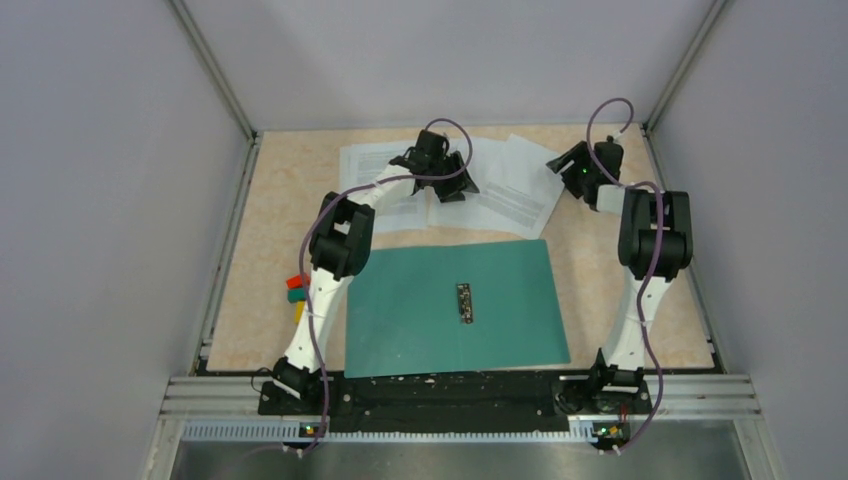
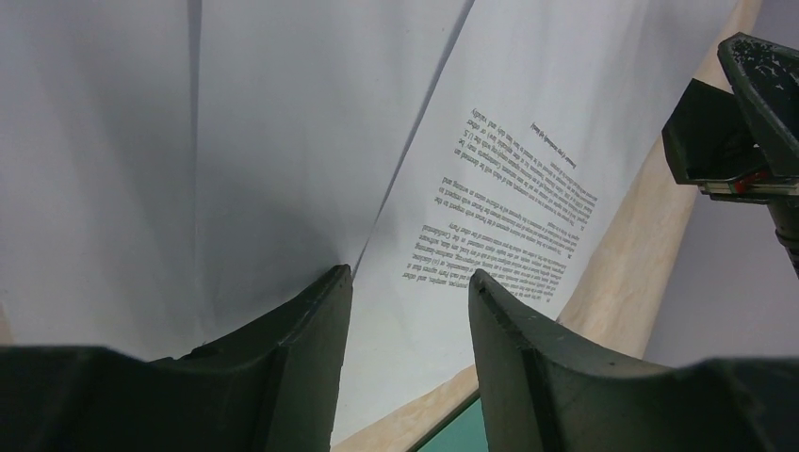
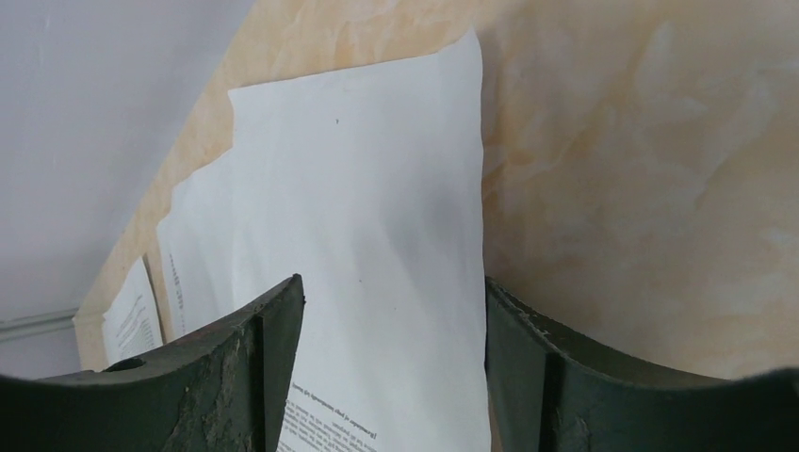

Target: Put the files into the folder

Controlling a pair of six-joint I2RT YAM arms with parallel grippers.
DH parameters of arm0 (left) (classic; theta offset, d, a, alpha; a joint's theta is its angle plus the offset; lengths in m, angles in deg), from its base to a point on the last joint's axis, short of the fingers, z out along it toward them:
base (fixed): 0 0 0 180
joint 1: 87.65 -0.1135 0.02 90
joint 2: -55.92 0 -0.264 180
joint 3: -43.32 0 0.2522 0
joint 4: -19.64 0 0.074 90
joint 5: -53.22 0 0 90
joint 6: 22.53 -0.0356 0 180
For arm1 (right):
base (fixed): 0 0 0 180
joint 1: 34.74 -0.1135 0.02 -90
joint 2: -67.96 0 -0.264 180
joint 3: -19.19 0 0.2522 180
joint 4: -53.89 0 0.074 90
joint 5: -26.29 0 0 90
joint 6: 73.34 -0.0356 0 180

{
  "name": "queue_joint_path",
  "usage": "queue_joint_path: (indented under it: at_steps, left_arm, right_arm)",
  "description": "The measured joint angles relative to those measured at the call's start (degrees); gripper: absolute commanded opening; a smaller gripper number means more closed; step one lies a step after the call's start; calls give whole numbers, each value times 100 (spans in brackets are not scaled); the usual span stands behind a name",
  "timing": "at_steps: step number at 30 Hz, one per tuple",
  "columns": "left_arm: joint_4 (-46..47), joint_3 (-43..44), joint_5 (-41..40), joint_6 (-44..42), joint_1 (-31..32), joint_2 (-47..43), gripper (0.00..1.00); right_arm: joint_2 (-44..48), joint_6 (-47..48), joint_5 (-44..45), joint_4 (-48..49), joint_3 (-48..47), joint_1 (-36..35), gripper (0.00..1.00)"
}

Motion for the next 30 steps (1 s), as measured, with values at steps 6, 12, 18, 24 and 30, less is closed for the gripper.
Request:
queue_joint_path:
  at_steps: [6,12,18,24,30]
  left_arm:
    - [-50,7,0,2,0,0,53]
    - [-105,22,0,7,0,0,52]
    - [-247,76,-26,-46,-4,0,52]
    - [-337,98,-66,-92,-42,0,50]
    - [-435,146,-63,-136,-168,0,51]
  right_arm:
    - [0,-109,-348,-7,74,-9,51]
    - [0,-227,-601,-90,142,-9,19]
    - [144,-166,-529,-393,142,-2,0]
    - [861,70,-289,-820,140,9,0]
    - [1744,317,-166,-1123,101,17,0]
